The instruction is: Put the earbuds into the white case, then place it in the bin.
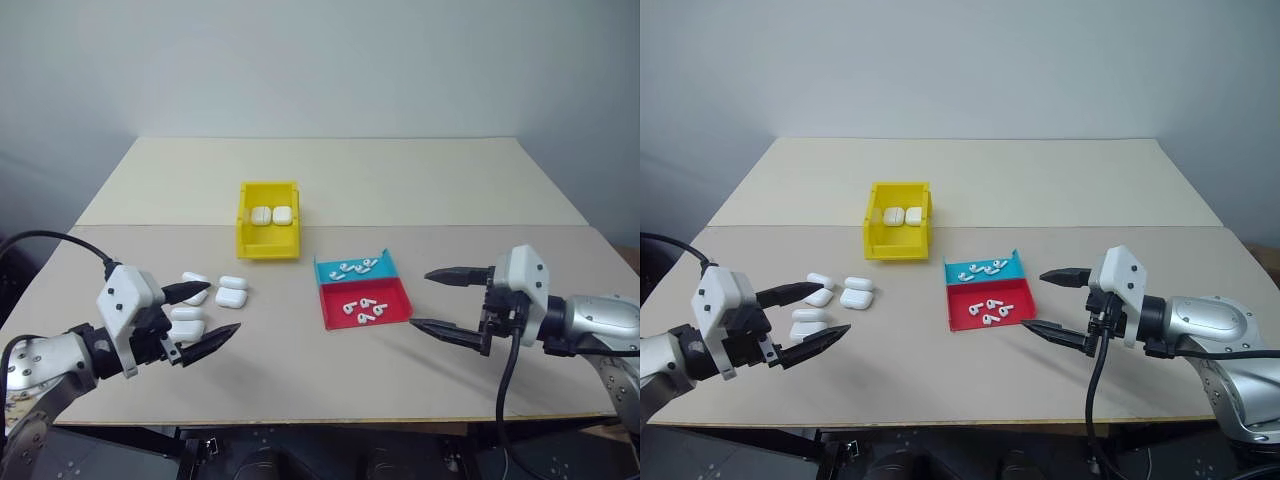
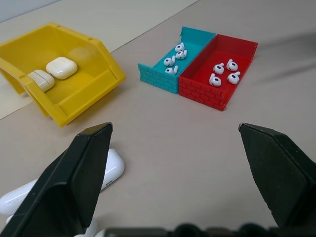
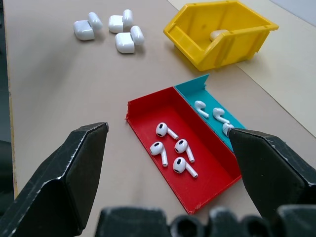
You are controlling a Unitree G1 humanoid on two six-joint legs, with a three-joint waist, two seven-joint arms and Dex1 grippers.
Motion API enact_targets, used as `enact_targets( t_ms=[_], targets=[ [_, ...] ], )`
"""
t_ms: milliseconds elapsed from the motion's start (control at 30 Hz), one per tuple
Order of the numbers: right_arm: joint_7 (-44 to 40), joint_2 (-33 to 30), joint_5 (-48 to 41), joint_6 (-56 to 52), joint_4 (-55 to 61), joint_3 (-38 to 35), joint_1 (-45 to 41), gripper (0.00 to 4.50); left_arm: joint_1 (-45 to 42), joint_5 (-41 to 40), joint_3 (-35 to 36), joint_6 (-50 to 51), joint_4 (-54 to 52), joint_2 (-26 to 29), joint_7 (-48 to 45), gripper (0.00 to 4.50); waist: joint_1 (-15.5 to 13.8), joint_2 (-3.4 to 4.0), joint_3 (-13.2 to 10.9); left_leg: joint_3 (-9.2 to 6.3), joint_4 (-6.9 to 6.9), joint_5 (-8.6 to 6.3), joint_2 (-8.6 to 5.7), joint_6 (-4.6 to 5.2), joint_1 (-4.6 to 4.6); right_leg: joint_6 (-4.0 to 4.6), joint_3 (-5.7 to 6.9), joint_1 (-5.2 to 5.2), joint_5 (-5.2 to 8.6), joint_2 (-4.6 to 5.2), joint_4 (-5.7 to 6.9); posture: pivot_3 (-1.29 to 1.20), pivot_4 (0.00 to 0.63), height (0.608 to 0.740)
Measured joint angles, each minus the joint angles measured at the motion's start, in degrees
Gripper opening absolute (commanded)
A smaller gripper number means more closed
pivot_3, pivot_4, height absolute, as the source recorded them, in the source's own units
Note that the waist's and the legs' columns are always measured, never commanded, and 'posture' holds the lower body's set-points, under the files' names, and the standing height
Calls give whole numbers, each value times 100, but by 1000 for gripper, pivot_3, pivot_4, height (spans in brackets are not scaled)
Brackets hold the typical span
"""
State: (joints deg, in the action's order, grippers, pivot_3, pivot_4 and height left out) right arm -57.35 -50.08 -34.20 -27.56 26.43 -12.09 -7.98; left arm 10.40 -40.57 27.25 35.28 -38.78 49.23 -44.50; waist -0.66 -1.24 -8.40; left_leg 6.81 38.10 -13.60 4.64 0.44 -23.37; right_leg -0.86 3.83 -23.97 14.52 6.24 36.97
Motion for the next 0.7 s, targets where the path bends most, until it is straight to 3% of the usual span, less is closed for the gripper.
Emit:
enact_targets(
  t_ms=[300, 433, 533, 700],
  targets=[
    [61, 58, 29, 29, 0, 2, -5, 4500, 125, 45, 11, 474, -249, 75, 486, 4484, 0, 0, 0, -4, 0, 1, 0, -1, 2, 0, -1, 1, 0, 0, 2, 0, 150, 740],
    [271, 172, 128, 67, -14, 8, -54, 4500, -157, 601, -263, 1136, -642, -4, 1684, 4484, -3, -1, 0, -14, 0, 2, -1, -3, 7, 0, -4, 7, 0, 0, 4, 0, 150, 740],
    [299, 231, 155, 84, -90, 50, -150, 4500, -709, 296, -254, 2186, -680, -12, 2246, 4484, -9, -1, 1, -19, 0, 3, -1, -5, 9, -1, -3, 9, -1, -1, 5, 0, 150, 740],
    [302, 258, 159, 96, -175, 166, -339, 4500, -2425, -751, 310, 5157, -220, -206, 3304, 4484, -1, -9, -2, -29, 2, 8, -3, -11, 11, -3, 0, 15, -1, -3, 10, 0, 150, 740]
  ],
)
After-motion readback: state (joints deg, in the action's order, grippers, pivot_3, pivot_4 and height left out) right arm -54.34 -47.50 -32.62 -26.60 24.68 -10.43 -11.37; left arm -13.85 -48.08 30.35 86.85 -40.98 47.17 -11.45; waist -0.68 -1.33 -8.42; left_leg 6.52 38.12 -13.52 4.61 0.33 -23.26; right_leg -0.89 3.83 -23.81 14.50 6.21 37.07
